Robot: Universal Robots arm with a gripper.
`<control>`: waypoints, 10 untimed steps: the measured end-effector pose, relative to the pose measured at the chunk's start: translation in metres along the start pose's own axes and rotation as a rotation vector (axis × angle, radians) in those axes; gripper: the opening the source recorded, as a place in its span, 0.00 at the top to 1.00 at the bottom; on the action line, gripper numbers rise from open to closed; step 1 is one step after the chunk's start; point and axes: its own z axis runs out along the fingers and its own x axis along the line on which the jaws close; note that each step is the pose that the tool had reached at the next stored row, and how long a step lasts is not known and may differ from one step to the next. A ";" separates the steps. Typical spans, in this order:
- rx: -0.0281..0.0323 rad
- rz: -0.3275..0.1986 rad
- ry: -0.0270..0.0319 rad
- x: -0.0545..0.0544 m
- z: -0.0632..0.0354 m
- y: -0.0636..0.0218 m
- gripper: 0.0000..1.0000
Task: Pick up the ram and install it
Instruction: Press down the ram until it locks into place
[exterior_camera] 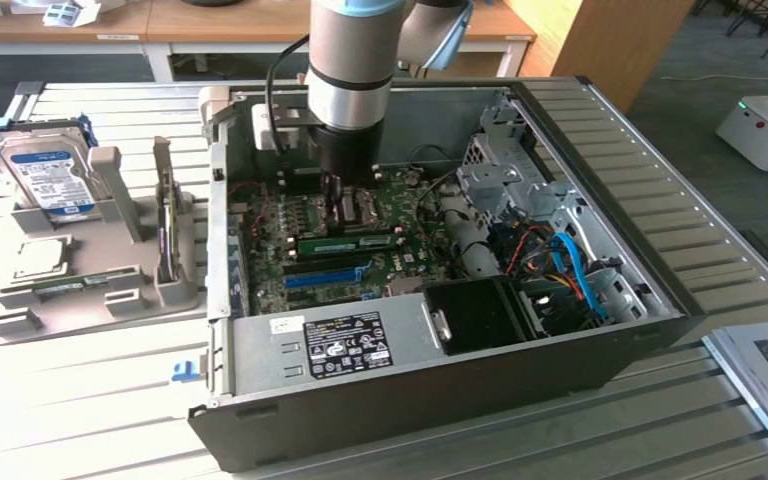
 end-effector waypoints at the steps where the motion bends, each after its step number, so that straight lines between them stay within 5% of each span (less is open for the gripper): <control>1: -0.0001 0.000 0.0001 0.000 0.0000 0.0000 0.90; 10: 0.0000 0.000 0.0000 0.002 0.0000 0.0001 0.90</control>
